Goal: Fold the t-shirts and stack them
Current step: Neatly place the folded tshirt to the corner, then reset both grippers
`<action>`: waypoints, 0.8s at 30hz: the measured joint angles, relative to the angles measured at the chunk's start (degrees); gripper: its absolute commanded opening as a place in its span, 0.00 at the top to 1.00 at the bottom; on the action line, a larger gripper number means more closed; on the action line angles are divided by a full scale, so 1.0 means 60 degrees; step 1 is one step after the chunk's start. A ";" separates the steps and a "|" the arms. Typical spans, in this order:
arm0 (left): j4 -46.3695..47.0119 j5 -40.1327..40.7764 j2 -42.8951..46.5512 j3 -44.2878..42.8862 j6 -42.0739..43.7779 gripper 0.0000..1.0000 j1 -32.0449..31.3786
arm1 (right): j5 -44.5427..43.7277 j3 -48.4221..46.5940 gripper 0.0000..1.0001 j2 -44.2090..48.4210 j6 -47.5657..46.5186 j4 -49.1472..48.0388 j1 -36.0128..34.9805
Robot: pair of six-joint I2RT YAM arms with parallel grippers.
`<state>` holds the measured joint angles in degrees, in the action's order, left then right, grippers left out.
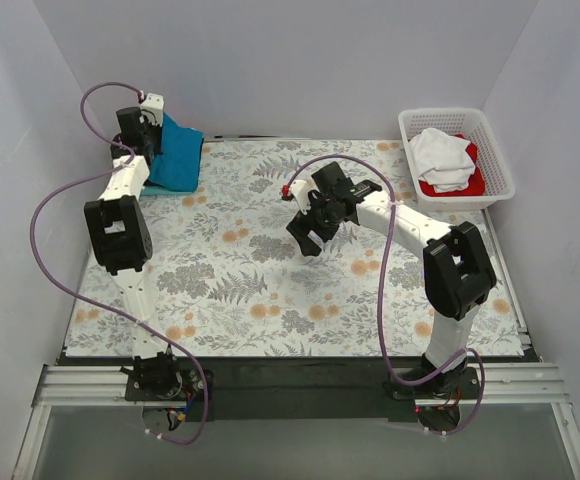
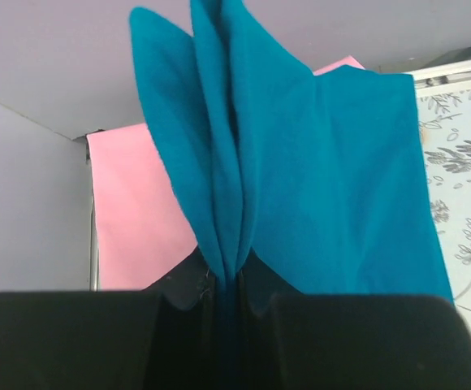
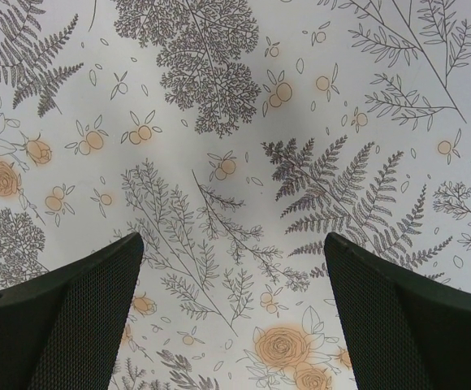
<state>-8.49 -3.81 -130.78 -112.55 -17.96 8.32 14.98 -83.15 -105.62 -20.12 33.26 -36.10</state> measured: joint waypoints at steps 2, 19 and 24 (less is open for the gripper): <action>0.0295 0.0033 -0.0160 -0.0004 0.0084 1.00 0.0066 | -0.0022 0.0000 0.02 -0.0004 0.0000 0.0026 -0.0004; 0.1392 0.2175 -0.1333 -0.0525 0.0667 0.29 0.0674 | 0.0186 -0.0160 0.02 -0.0091 0.0076 0.0339 0.0736; 0.0528 0.1668 -0.0535 -0.0459 0.0047 0.23 0.0936 | 0.0561 -0.0113 0.02 0.0470 0.0226 0.0463 0.2025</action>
<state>-5.32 6.20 -133.99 -115.31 -17.67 13.93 18.35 -83.83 -102.80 -18.76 36.03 -23.94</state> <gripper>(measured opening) 0.760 0.984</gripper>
